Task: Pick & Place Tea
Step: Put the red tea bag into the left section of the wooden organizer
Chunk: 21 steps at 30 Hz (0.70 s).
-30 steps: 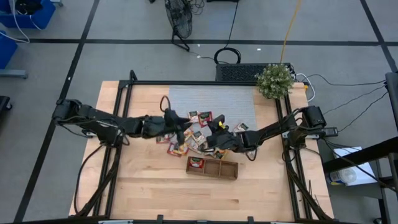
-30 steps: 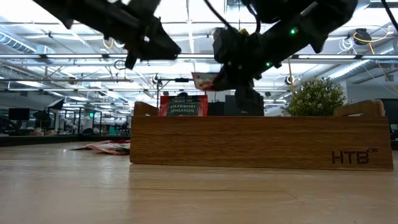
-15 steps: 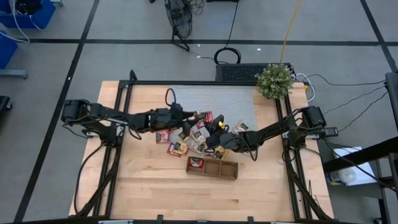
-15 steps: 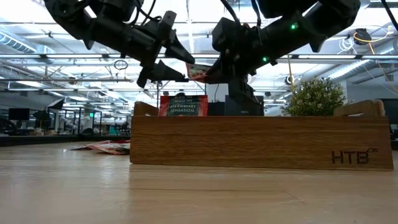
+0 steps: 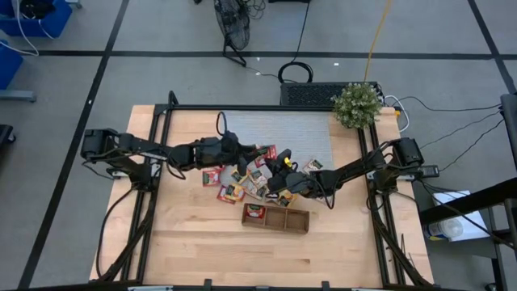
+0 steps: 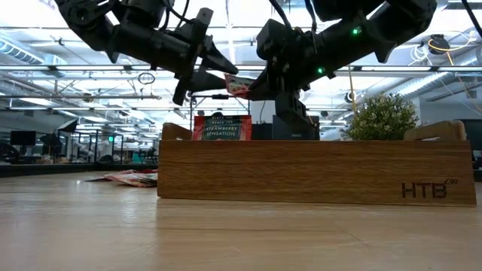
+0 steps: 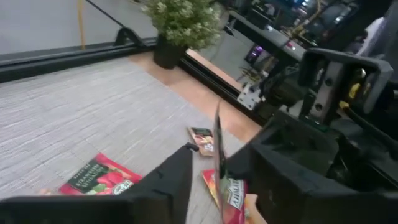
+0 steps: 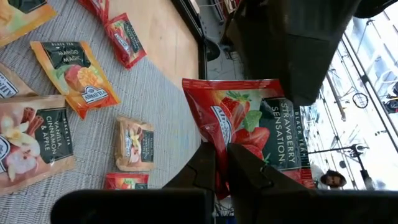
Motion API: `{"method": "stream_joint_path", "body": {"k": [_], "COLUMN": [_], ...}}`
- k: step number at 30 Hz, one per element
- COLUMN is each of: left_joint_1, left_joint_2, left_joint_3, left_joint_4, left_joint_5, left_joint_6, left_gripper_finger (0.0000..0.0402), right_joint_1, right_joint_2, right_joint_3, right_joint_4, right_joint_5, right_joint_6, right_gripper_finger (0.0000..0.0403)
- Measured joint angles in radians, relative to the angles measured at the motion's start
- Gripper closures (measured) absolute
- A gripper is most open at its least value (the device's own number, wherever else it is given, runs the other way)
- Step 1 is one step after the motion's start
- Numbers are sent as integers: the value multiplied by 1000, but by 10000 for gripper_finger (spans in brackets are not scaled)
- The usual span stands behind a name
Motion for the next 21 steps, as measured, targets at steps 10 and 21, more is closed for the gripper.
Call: {"method": "stream_joint_path", "body": {"k": [10,21], "left_joint_1": [2,-27], "left_joint_2": [0,-50], "left_joint_3": [0,0], "left_joint_4": [7,4], "left_joint_5": [7,27], "left_joint_6": [65,441], "left_gripper_finger": [393,399], "right_joint_1": [0,2], "right_joint_2": [0,-1], "right_joint_3": [0,-15], "right_joint_4": [-3,-33], "right_joint_5": [-27,-24], "right_joint_6": [30,362], "right_gripper_finger": [391,300]}}
